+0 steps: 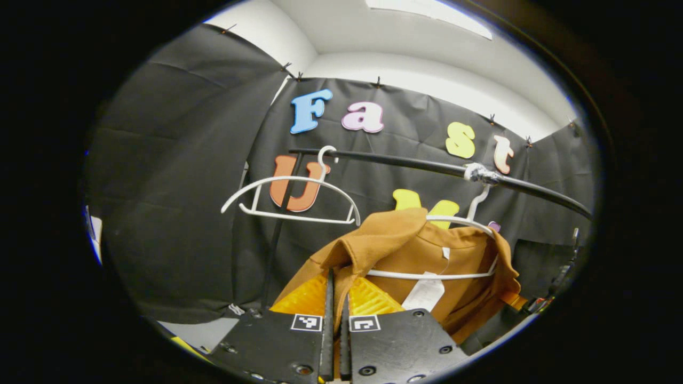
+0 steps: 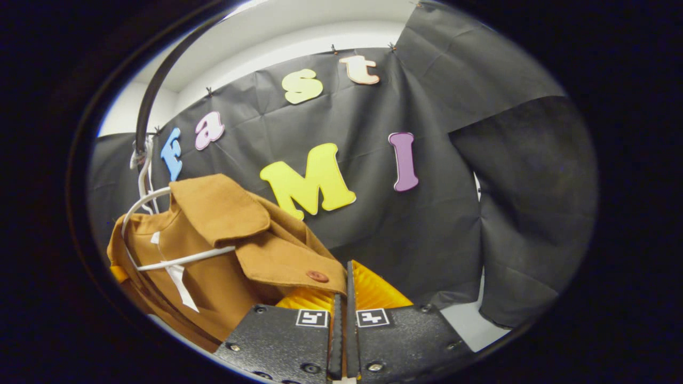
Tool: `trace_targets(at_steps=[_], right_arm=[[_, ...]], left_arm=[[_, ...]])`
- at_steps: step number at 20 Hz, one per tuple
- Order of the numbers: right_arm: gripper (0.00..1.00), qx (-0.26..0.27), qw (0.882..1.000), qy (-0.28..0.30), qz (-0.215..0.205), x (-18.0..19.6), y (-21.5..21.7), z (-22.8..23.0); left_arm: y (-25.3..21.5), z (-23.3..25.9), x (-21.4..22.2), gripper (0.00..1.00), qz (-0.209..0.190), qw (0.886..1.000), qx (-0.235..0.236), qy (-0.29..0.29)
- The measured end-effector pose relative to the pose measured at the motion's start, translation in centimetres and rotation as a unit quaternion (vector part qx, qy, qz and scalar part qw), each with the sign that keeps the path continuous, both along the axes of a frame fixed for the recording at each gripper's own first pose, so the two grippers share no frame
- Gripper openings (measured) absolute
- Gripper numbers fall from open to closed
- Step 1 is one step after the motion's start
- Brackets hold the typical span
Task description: Grasp the clothes on the hanger with both hands and then place them into the laundry hamper below.
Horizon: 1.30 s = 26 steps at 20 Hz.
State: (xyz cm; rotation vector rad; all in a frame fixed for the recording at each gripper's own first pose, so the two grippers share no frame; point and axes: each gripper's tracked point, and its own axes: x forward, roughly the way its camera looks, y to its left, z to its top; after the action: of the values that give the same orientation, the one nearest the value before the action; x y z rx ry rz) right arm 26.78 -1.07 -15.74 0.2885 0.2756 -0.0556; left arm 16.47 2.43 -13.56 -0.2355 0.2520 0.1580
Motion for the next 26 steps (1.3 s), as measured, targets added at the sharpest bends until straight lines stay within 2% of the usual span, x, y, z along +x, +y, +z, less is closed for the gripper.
trace_targets(at_steps=[1,2,3,5,6,7,8,13,17,22,24,26], right_arm=[[0.06,0.006,1.000,-0.002,-0.002,0.1,-0.2,0.1],[0.06,0.013,1.000,-0.003,-0.002,0.3,-0.2,0.3],[0.06,0.022,1.000,-0.003,-0.002,0.4,-0.3,0.4],[0.06,0.037,0.999,-0.003,-0.001,0.9,-0.6,0.6],[0.05,0.043,0.999,-0.004,0.000,1.3,-0.7,0.8],[0.05,0.050,0.999,-0.004,0.002,1.3,-0.7,0.9],[0.04,0.058,0.998,-0.008,0.001,1.6,-0.8,1.3],[0.04,0.075,0.997,-0.032,-0.012,3.3,-2.1,3.1],[0.04,0.123,0.992,-0.030,-0.011,5.5,-2.6,3.1],[0.04,0.125,0.991,-0.035,0.020,7.6,-2.5,4.1],[0.04,0.126,0.991,-0.034,0.013,8.8,-2.8,4.2],[0.04,0.119,0.992,-0.036,0.008,9.8,-3.3,4.3]], left_arm=[[-0.2,-0.1,0.0,0.12,-0.009,1.000,-0.007,0.005],[-0.1,-0.1,0.0,0.04,-0.013,1.000,-0.010,0.006],[0.3,0.4,-0.4,0.13,-0.009,1.000,-0.012,0.005],[-0.1,0.3,0.4,0.01,-0.020,0.999,-0.027,0.002],[0.1,0.6,0.5,0.07,-0.023,0.999,-0.026,0.001],[0.7,1.0,0.4,0.07,-0.023,0.999,-0.022,-0.001],[1.1,1.4,0.4,0.01,-0.020,1.000,-0.019,-0.004],[3.1,3.4,0.9,0.02,-0.002,1.000,-0.009,-0.014],[4.3,4.4,2.0,0.02,0.007,1.000,-0.009,-0.022],[5.6,5.8,3.7,0.02,0.012,0.999,-0.005,-0.029],[5.0,5.5,3.7,0.01,0.011,0.999,-0.035,-0.027],[5.8,5.5,3.8,0.01,0.016,0.999,-0.037,-0.026]])
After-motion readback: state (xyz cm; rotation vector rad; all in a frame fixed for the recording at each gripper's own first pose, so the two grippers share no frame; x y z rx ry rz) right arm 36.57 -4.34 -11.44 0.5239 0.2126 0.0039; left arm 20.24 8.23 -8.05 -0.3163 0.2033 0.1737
